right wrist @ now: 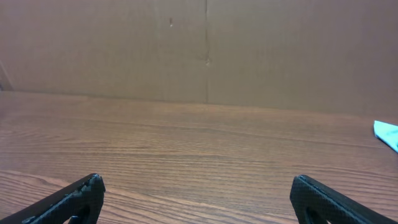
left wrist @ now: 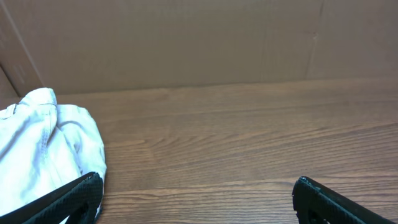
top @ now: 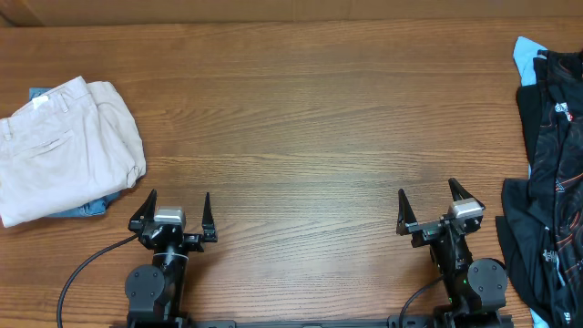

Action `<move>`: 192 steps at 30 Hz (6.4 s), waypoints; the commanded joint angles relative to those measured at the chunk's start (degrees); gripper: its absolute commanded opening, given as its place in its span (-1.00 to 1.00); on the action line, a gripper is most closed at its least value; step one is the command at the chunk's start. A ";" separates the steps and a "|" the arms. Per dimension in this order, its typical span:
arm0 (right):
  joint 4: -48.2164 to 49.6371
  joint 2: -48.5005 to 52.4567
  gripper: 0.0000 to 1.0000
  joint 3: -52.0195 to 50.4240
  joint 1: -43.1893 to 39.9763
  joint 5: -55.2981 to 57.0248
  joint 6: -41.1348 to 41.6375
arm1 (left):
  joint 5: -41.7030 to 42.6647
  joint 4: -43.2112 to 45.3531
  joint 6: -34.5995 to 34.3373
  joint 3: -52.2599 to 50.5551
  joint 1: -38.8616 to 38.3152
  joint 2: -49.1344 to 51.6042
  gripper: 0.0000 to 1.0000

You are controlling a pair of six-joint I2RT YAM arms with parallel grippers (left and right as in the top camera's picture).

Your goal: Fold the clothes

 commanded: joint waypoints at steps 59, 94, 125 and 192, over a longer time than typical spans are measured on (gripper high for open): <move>0.31 -0.57 1.00 -0.61 0.00 -0.31 -0.24 | -0.50 0.04 0.04 -0.28 0.98 -0.52 1.00; -9.35 7.80 1.00 17.49 -0.07 10.32 9.51 | 2.73 -11.08 -6.78 17.27 0.98 6.08 1.00; -31.10 64.74 1.00 52.72 -21.66 24.83 12.13 | 3.28 -34.88 -3.39 54.55 0.98 43.08 1.00; -43.82 85.77 -0.92 80.17 2.47 -3.13 10.03 | 3.30 -32.59 -3.41 54.55 0.98 43.15 1.00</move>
